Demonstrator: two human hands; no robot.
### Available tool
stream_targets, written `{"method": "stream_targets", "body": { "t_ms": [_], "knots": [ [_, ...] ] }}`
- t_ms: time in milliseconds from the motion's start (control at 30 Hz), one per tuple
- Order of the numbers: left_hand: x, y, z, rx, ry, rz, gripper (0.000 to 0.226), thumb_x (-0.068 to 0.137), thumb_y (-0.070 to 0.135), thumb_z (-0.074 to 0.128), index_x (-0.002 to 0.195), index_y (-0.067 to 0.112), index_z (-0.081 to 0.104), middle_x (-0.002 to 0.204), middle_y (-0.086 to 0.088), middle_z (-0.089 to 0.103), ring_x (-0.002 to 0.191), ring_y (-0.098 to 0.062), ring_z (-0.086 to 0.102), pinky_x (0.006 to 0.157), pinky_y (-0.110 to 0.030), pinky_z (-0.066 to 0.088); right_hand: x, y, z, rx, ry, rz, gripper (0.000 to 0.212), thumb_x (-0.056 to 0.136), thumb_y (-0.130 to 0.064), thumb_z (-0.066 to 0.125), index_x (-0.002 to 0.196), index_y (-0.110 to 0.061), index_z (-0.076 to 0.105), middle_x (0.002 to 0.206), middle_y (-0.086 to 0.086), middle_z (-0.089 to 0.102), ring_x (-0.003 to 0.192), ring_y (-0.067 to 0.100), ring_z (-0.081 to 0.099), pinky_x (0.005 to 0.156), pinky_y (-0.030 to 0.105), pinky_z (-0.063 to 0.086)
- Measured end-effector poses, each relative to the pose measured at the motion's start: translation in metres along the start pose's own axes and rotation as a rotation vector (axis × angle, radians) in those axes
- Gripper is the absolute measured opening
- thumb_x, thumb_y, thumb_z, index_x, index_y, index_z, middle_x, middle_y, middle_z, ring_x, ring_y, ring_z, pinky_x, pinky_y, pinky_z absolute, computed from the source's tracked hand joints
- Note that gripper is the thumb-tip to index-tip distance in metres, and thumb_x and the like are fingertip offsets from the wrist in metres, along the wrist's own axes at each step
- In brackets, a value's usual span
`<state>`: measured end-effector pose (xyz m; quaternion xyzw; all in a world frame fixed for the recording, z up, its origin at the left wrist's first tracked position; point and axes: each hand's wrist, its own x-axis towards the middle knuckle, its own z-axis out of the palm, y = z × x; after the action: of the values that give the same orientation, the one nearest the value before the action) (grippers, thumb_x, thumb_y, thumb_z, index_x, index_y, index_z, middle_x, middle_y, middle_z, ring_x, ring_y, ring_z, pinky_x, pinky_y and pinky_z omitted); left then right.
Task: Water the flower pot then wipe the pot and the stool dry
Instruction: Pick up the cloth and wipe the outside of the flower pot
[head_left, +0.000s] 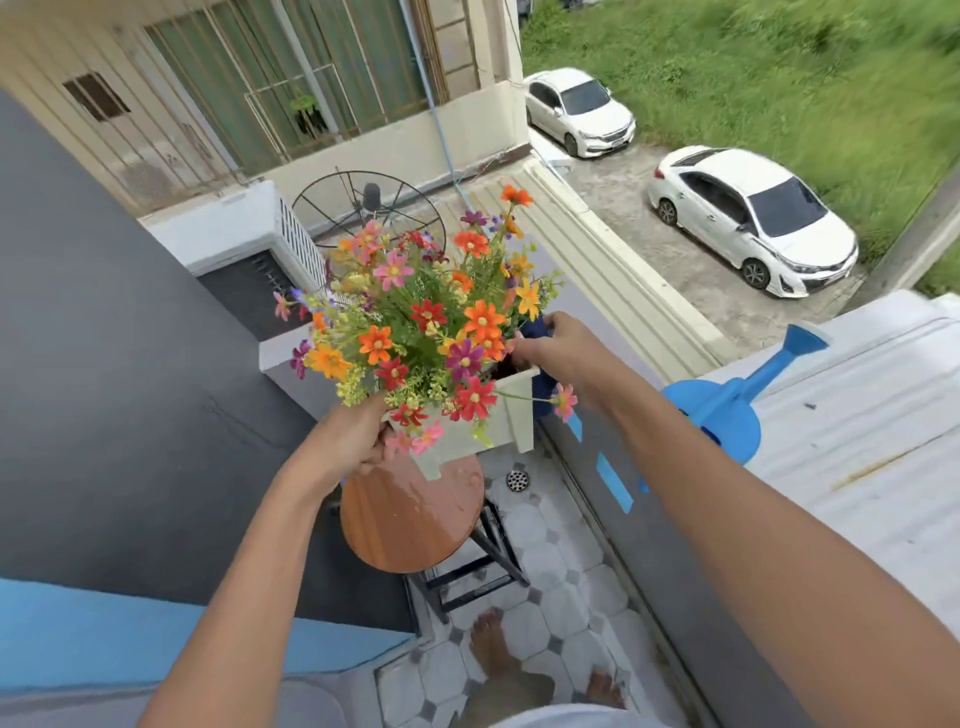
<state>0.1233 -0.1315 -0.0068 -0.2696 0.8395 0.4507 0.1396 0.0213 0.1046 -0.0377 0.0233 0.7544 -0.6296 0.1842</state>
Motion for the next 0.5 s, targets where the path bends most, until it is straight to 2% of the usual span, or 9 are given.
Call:
{"method": "stream_targets", "body": {
  "t_ms": [67, 133, 200, 233, 267, 367, 433, 467, 500],
  "knots": [
    [0.006, -0.003, -0.005, -0.083, 0.089, 0.017, 0.038, 0.096, 0.024, 0.034, 0.064, 0.005, 0.045, 0.059, -0.013, 0.041, 0.035, -0.015, 0.023, 0.039, -0.021, 0.018, -0.002, -0.002, 0.021, 0.038, 0.097, -0.034, 0.025, 0.075, -0.017, 0.071, 0.078, -0.008, 0.047, 0.072, 0.011, 0.042, 0.063, 0.018, 0.041, 0.057, 0.033, 0.033],
    [0.010, -0.003, 0.002, -0.173, 0.203, 0.094, 0.036, 0.094, 0.018, 0.040, 0.064, 0.002, 0.053, 0.063, -0.020, 0.052, 0.030, -0.013, 0.032, 0.039, -0.020, 0.023, -0.003, 0.005, 0.034, 0.132, 0.207, -0.071, 0.033, 0.066, -0.020, 0.068, 0.066, -0.002, 0.040, 0.065, 0.010, 0.032, 0.058, 0.017, 0.033, 0.056, 0.033, 0.031],
    [0.004, -0.006, 0.019, -0.227, 0.341, 0.127, 0.023, 0.080, 0.015, 0.047, 0.063, 0.014, 0.062, 0.073, -0.020, 0.060, 0.045, -0.024, 0.052, 0.048, -0.030, 0.042, -0.007, 0.014, 0.041, 0.151, 0.329, -0.065, 0.035, 0.064, -0.027, 0.068, 0.066, -0.004, 0.042, 0.058, 0.007, 0.035, 0.049, 0.019, 0.035, 0.052, 0.027, 0.034],
    [0.000, -0.009, 0.032, -0.216, 0.372, 0.122, 0.016, 0.078, 0.015, 0.049, 0.069, 0.016, 0.062, 0.077, -0.016, 0.062, 0.060, -0.030, 0.061, 0.059, -0.037, 0.052, -0.010, 0.017, 0.043, 0.146, 0.383, -0.055, 0.032, 0.066, -0.029, 0.070, 0.070, -0.006, 0.046, 0.060, 0.003, 0.042, 0.049, 0.016, 0.041, 0.050, 0.024, 0.036],
    [-0.005, -0.009, 0.046, -0.207, 0.364, 0.114, 0.011, 0.080, 0.018, 0.051, 0.074, 0.016, 0.060, 0.076, -0.010, 0.062, 0.072, -0.034, 0.064, 0.069, -0.043, 0.055, -0.013, 0.019, 0.045, 0.138, 0.431, -0.049, 0.031, 0.068, -0.030, 0.071, 0.077, -0.008, 0.052, 0.067, 0.000, 0.050, 0.055, 0.014, 0.048, 0.052, 0.026, 0.038],
    [-0.021, 0.003, 0.082, -0.262, 0.175, 0.130, 0.029, 0.086, 0.054, 0.041, 0.076, 0.033, 0.058, 0.068, 0.001, 0.059, 0.074, -0.031, 0.061, 0.077, -0.047, 0.051, -0.024, 0.015, 0.055, 0.135, 0.491, -0.069, 0.035, 0.070, -0.031, 0.074, 0.097, -0.013, 0.058, 0.084, -0.003, 0.060, 0.079, 0.019, 0.058, 0.068, 0.031, 0.043],
    [-0.028, 0.012, 0.095, -0.266, 0.118, 0.218, 0.029, 0.091, 0.059, 0.038, 0.079, 0.036, 0.050, 0.074, 0.001, 0.056, 0.068, -0.008, 0.064, 0.076, -0.029, 0.057, -0.032, 0.011, 0.064, 0.111, 0.482, -0.103, 0.038, 0.072, -0.029, 0.075, 0.104, -0.014, 0.060, 0.090, -0.002, 0.062, 0.083, 0.018, 0.058, 0.072, 0.029, 0.041],
    [-0.030, 0.016, 0.099, -0.310, 0.113, 0.245, 0.027, 0.095, 0.053, 0.038, 0.082, 0.033, 0.049, 0.071, 0.004, 0.052, 0.056, 0.003, 0.059, 0.063, -0.016, 0.054, -0.037, 0.011, 0.070, 0.088, 0.467, -0.125, 0.039, 0.072, -0.028, 0.075, 0.106, -0.014, 0.060, 0.094, -0.002, 0.063, 0.085, 0.018, 0.058, 0.073, 0.028, 0.040],
    [-0.028, 0.018, 0.099, -0.370, 0.117, 0.217, 0.027, 0.097, 0.048, 0.040, 0.082, 0.027, 0.049, 0.067, 0.005, 0.050, 0.046, 0.002, 0.053, 0.050, -0.014, 0.049, -0.042, 0.012, 0.075, 0.076, 0.455, -0.157, 0.040, 0.073, -0.027, 0.075, 0.107, -0.015, 0.060, 0.097, -0.002, 0.063, 0.087, 0.017, 0.057, 0.073, 0.028, 0.040]
  ]
}}
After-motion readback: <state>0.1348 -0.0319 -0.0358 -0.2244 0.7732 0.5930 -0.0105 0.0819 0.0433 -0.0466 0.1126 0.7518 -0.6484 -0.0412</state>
